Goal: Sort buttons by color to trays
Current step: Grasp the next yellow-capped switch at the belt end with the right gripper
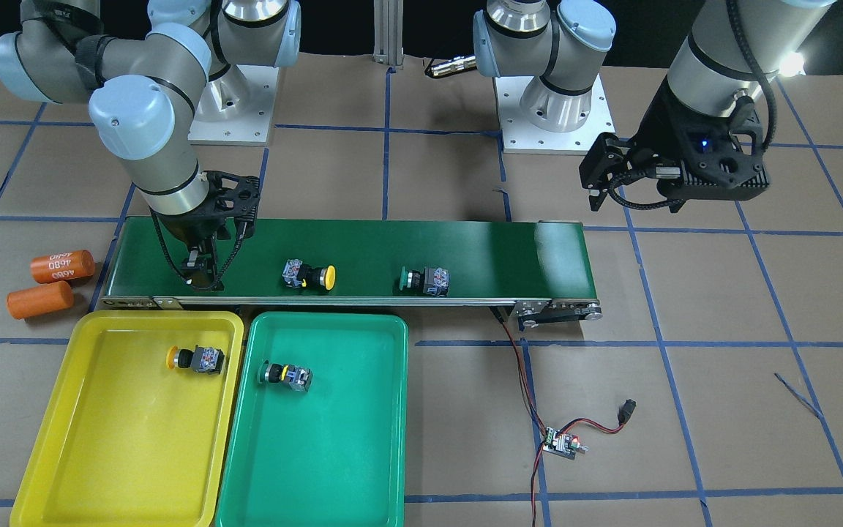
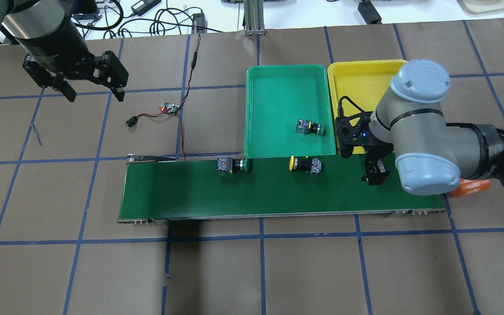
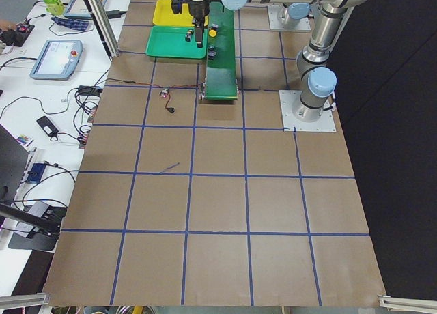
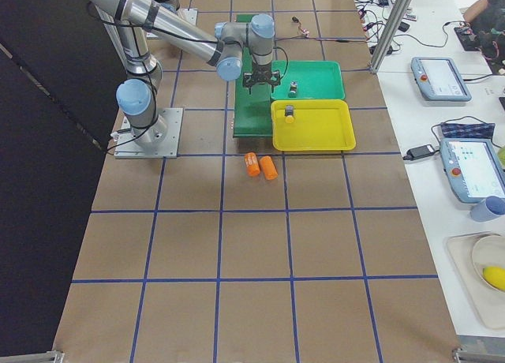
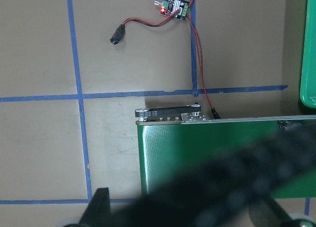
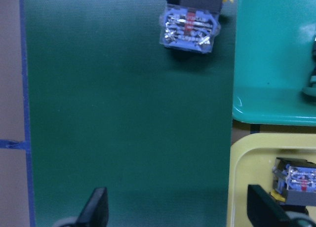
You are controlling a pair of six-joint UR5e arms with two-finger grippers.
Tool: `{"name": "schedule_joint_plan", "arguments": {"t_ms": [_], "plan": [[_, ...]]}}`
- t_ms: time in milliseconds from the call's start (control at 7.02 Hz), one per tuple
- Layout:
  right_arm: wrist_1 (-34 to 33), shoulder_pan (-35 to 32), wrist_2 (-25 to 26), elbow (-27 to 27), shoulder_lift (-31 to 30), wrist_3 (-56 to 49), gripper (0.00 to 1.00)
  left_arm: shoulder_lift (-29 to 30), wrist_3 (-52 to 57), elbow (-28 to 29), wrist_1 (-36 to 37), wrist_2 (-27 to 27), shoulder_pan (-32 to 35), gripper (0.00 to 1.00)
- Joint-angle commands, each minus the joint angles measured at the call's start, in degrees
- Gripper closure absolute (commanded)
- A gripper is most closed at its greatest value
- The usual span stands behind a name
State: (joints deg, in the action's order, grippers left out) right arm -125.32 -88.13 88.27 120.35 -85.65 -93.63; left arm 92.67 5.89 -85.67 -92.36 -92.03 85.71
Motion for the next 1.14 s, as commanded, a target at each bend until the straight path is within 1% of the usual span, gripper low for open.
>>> {"name": "schedule_joint_plan", "arguments": {"t_ms": [0,427,997], "plan": [[-0.1,0.0,-0.1,0.9,0.1,0.6,0.0,-0.1,0.0,-0.1,0.0,-0.2,0.0,0.0],[-0.1,-0.3,-0.7,1.2,0.2,3.4,0.0,-0.2,0.0,-0.3,0.0,-0.3,0.0,0.0],[-0.2,-0.4,-1.0,1.2,0.7,3.7,0.0,-1.5,0.3,-0.5,-0.3,0.2,0.3,0.0]]}}
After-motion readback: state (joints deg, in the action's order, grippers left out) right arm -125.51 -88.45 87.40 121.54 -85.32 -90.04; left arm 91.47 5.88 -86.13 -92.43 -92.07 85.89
